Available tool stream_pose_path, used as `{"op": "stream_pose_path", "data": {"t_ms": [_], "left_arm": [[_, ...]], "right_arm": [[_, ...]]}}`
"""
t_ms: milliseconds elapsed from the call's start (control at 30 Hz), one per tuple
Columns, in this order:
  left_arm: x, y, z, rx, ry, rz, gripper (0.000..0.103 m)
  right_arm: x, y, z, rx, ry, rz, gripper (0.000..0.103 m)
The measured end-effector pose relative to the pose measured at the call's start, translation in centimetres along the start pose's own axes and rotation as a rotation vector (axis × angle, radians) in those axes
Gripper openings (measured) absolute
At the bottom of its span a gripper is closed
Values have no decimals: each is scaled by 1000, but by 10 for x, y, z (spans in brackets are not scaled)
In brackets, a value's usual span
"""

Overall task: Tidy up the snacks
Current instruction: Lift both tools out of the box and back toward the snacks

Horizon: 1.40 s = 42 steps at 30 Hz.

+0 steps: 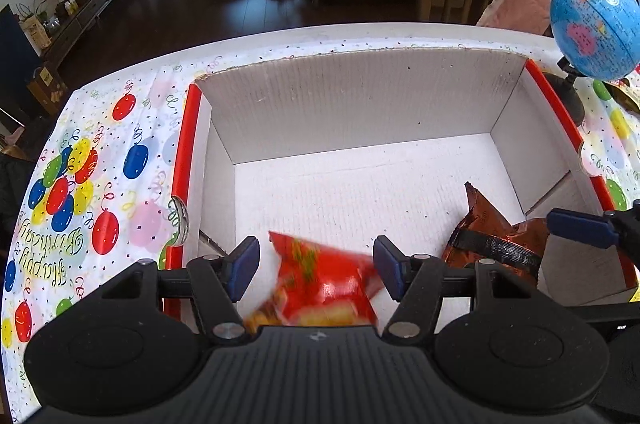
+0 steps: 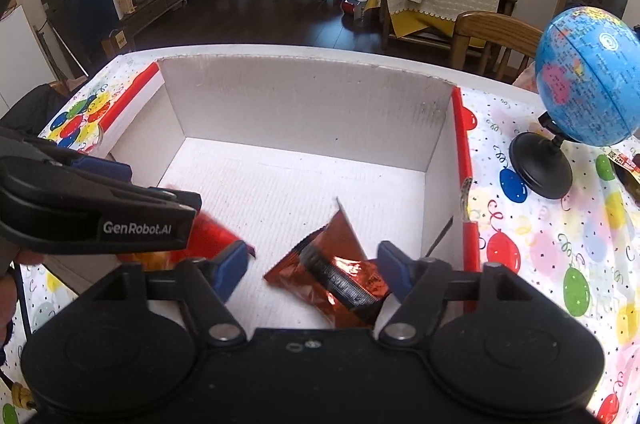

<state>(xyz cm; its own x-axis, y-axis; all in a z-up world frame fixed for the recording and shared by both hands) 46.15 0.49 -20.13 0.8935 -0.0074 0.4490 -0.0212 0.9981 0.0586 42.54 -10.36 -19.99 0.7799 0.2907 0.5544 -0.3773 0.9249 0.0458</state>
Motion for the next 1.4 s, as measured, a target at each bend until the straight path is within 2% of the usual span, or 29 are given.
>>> {"op": "stream_pose_path", "data": {"t_ms": [300, 400, 567, 700, 767, 1033, 1400], "left_arm": [[-5, 6, 19, -24, -23, 31, 67], [-7, 8, 29, -32, -36, 38, 77], [-15, 12, 50, -43, -67, 46, 81], [-23, 16, 69, -64, -96, 50, 84], [-27, 19, 79, -71, -111, 53, 89], [-49, 32, 123, -110, -163, 64, 89], [-96, 36, 180, -160, -212, 23, 89]], "right_arm": [[-1, -4, 23, -9, -45, -20, 82], [-2, -3, 33, -10, -62, -31, 83], [-4, -1, 52, -20, -97, -48, 84], [-8, 4, 68, -23, -126, -71, 90], [-10, 6, 77, -22, -139, -81, 91], [-25, 19, 115, -14, -193, -123, 95], [-60, 49, 167, -3, -253, -143, 98]]}}
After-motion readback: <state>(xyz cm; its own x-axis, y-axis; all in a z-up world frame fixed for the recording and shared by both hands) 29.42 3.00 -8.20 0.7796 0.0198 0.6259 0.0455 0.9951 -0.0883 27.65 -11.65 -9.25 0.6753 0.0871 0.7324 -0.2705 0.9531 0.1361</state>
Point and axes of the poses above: each gripper's, at about its wrist camera, not at the fingertips, and z roughly against the way its jaws point, y to its left, x to its top, the point moved 8 cm from there along -z, roughly the way its jaws point, and after that the axes turned 3 degrees about y, right-handed, at the moved point
